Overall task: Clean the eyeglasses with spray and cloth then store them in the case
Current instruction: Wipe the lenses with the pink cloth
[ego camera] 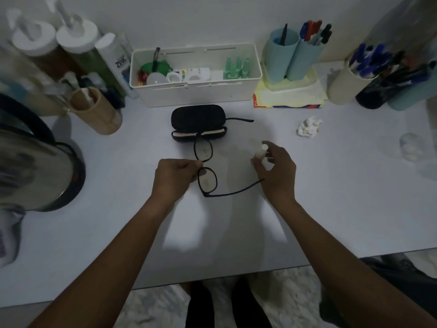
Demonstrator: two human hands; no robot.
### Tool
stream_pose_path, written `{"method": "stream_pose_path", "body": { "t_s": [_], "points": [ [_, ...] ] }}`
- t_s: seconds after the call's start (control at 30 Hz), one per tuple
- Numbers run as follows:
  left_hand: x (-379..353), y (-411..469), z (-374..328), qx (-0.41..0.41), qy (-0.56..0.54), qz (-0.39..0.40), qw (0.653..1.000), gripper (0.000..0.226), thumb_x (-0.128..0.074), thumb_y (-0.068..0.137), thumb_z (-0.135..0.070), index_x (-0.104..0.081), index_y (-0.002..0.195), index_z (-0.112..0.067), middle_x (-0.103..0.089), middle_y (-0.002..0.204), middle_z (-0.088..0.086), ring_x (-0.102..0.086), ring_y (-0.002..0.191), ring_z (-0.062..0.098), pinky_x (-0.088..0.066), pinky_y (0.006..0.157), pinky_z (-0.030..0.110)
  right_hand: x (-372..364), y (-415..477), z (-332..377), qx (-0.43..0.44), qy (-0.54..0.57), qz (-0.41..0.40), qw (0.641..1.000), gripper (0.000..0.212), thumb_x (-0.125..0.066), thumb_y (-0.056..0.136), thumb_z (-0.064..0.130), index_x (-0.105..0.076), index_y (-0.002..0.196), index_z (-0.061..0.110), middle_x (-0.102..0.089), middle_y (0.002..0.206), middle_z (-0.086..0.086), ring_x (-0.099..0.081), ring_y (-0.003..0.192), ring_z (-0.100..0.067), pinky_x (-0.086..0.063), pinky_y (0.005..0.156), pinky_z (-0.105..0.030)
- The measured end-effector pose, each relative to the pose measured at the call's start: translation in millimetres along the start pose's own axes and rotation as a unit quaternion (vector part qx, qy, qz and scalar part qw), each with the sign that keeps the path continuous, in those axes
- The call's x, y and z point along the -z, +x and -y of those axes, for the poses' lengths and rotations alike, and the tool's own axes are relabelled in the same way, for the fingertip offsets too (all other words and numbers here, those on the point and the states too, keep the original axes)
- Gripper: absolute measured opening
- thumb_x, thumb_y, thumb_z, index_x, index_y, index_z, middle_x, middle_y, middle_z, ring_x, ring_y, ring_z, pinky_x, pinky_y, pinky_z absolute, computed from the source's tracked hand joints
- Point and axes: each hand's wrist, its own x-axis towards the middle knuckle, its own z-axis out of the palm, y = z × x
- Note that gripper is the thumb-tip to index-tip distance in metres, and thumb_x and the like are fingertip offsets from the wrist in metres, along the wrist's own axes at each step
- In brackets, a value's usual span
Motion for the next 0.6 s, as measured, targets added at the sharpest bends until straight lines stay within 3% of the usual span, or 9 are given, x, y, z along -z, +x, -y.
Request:
{"method": "stream_pose_path", "body": {
  "t_s": [0.1, 0.17, 0.27, 0.37, 0.5, 0.6],
  "points": [
    [-1, -2, -3, 0.008, -0.016, -0.008, 1.0, 0.016, -0.072, 0.09, -0.025, -0.079, 0.076, -0.022, -0.079, 0.08, 0.001, -0.073, 0.096, 0.026, -0.057, 0.095, 0.04, 3, -12, 9, -0.034, -0.013, -0.023, 0.999, 0.058, -0.077, 0.085, 0.032, -0.051, 0.137, 0.033, -0.052, 0.122, 0.007, -0.057, 0.102, -0.005, -0.048, 0.086, -0.02],
    [-3, -6, -7, 0.017, -0.044, -0.019, 0.999, 0.015, -0.071, 0.09, -0.021, -0.079, 0.078, -0.017, -0.079, 0.081, 0.005, -0.074, 0.094, 0.024, -0.058, 0.094, 0.039, 9, -28, 21, -0.038, 0.013, -0.042, 0.998, 0.042, -0.073, 0.088, 0.021, -0.059, 0.126, 0.033, -0.053, 0.11, 0.007, -0.057, 0.086, -0.001, -0.046, 0.074, -0.014],
    [-5, -15, -14, 0.029, -0.091, -0.031, 0.995, 0.015, -0.071, 0.09, -0.019, -0.078, 0.081, -0.009, -0.078, 0.083, 0.011, -0.075, 0.093, 0.025, -0.059, 0.091, 0.037, 19, -58, 44, -0.053, 0.122, 0.026, 0.991, 0.038, -0.063, 0.083, -0.002, -0.069, 0.106, 0.028, -0.066, 0.094, 0.001, -0.058, 0.069, -0.007, -0.044, 0.064, -0.016],
    [-6, -23, -23, 0.038, -0.126, -0.04, 0.991, 0.019, -0.07, 0.091, -0.021, -0.078, 0.083, -0.006, -0.078, 0.085, 0.013, -0.074, 0.095, 0.027, -0.06, 0.087, 0.034, 27, -77, 67, -0.037, 0.165, 0.084, 0.982, 0.04, -0.061, 0.077, 0.009, -0.069, 0.114, 0.022, -0.067, 0.094, -0.001, -0.057, 0.066, -0.012, -0.043, 0.06, -0.011],
    [-9, -34, -36, 0.049, -0.16, -0.05, 0.985, 0.019, -0.069, 0.091, -0.021, -0.077, 0.083, -0.006, -0.079, 0.086, 0.012, -0.075, 0.092, 0.024, -0.06, 0.084, 0.03, 23, -81, 90, -0.002, 0.15, 0.131, 0.98, 0.033, -0.075, 0.087, 0.031, -0.068, 0.118, 0.021, -0.069, 0.097, 0.004, -0.065, 0.066, -0.011, -0.052, 0.059, -0.019],
    [-9, -39, -39, 0.043, -0.16, -0.054, 0.985, 0.018, -0.069, 0.091, -0.02, -0.077, 0.084, -0.006, -0.079, 0.086, 0.011, -0.076, 0.089, 0.02, -0.06, 0.081, 0.028, 17, -75, 98, 0.022, 0.143, 0.11, 0.983, 0.019, -0.075, 0.088, 0.026, -0.073, 0.105, 0.018, -0.073, 0.091, 0.004, -0.07, 0.067, -0.011, -0.058, 0.064, -0.031]
  ]
}}
